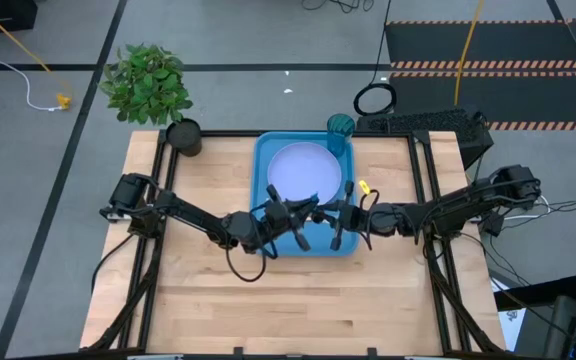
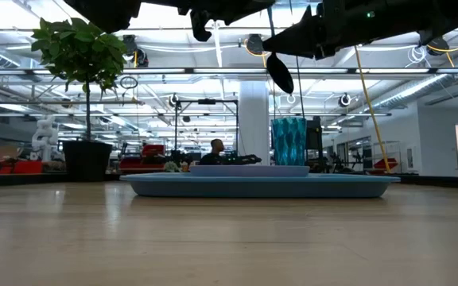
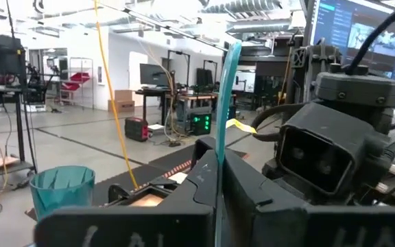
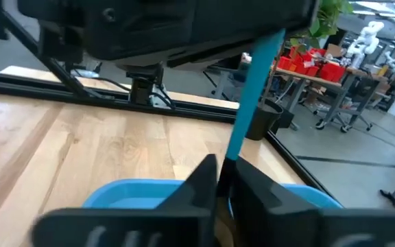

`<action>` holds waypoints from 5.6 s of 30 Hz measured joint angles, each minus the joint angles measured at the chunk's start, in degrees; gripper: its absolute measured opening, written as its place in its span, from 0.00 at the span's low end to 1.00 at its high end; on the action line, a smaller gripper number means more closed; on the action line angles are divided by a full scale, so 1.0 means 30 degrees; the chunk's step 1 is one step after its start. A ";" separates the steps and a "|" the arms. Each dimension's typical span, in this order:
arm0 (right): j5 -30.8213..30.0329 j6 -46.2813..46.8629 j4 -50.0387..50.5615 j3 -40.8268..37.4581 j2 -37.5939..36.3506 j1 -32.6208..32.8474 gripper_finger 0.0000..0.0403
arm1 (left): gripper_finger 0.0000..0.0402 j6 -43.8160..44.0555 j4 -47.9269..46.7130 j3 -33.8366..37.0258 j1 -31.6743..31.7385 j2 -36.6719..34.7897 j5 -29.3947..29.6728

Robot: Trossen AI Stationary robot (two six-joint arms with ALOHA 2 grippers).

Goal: Pick and place plate/cup/fork/spoon on tray
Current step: Put the blue spoon on the blue serving tray to the right of the orange fork

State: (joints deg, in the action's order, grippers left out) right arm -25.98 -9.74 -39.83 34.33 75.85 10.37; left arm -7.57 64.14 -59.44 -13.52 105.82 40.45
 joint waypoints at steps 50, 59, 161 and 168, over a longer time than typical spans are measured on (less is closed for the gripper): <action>2.0689 0.3955 0.6409 0.0000 -0.0051 -0.3554 0.00 | 0.52 0.1611 -1.3403 0.0029 0.0082 -0.4340 -0.8940; 1.9605 0.3727 0.6399 0.0000 -0.0051 -0.3554 0.00 | 0.38 0.2318 -1.2409 0.0000 0.0541 -0.4124 -0.9669; -0.6249 -0.4929 0.4343 -0.0015 0.0015 0.0132 0.27 | 0.02 0.8713 -0.8728 0.0007 0.0248 -0.1960 0.4560; -0.5732 -0.5126 0.3546 -0.0013 0.0886 -0.0183 0.20 | 0.01 0.8860 -0.8723 0.0007 0.0196 -0.1960 0.5133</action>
State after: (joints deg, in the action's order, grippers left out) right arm -43.18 -25.12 -29.20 34.29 78.51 9.82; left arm 19.01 37.97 -59.42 -12.93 99.94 55.85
